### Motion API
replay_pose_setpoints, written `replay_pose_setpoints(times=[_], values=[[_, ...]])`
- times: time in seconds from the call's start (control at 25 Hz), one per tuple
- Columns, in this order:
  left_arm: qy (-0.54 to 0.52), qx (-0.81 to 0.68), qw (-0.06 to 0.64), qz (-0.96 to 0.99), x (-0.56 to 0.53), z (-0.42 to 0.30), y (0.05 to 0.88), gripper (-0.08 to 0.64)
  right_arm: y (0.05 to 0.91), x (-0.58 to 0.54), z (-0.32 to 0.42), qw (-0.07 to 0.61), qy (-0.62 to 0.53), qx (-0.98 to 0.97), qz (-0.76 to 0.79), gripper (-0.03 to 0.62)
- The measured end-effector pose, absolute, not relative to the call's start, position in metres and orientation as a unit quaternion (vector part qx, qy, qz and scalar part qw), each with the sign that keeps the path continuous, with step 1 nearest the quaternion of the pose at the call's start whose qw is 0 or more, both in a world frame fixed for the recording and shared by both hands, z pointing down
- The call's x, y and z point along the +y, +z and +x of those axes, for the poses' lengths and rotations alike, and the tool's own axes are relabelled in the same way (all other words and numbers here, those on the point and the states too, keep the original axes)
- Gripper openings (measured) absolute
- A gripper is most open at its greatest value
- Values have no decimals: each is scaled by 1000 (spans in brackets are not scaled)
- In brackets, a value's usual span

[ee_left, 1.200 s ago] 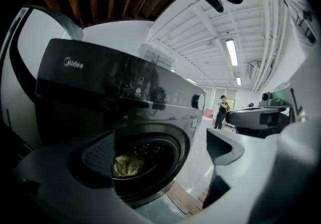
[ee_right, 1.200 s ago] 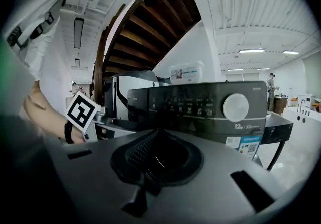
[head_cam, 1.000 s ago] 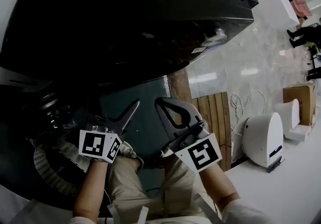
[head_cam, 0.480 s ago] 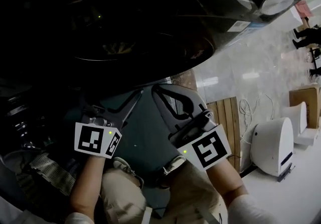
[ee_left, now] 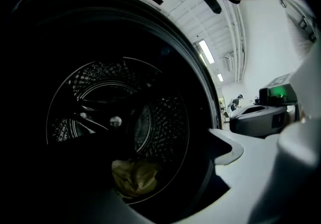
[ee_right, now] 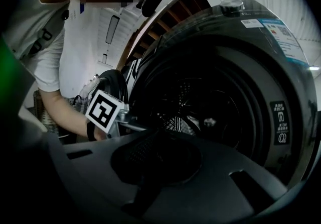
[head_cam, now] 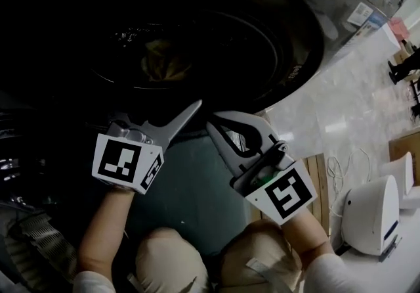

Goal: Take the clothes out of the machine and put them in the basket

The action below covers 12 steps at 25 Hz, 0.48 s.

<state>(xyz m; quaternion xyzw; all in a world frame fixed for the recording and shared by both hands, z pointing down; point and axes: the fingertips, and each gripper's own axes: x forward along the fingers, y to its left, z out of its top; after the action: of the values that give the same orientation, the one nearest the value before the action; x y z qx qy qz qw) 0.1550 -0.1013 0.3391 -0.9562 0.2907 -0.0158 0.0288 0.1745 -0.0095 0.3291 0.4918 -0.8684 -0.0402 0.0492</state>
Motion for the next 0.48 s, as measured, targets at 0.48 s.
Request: replay_pose_setpoints(times=[0.48], values=[[-145, 261, 78, -951, -171, 214, 378, 551, 327, 1, 187, 14, -47, -866, 497, 15]])
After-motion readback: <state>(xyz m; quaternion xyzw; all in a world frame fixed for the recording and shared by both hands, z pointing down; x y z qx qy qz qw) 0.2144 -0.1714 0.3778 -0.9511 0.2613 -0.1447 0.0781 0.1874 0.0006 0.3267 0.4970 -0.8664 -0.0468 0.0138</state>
